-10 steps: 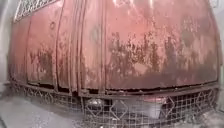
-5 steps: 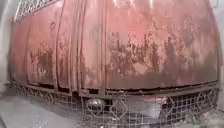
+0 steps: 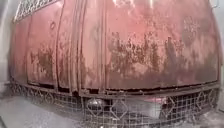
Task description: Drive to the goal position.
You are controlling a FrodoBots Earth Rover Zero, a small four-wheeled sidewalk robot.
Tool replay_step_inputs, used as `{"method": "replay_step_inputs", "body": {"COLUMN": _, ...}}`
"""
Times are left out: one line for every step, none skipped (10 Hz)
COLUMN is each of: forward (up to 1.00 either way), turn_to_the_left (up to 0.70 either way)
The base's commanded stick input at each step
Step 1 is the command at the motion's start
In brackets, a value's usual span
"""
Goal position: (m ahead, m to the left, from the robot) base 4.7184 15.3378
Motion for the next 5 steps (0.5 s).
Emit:
{"method": "replay_step_inputs", "body": {"forward": 0.0, "turn_to_the_left": 0.16}}
{"method": "replay_step_inputs", "body": {"forward": 0.0, "turn_to_the_left": 0.12}}
{"method": "replay_step_inputs", "body": {"forward": 0.0, "turn_to_the_left": 0.04}}
{"method": "replay_step_inputs", "body": {"forward": 0.0, "turn_to_the_left": 0.15}}
{"method": "replay_step_inputs", "body": {"forward": 0.0, "turn_to_the_left": 0.11}}
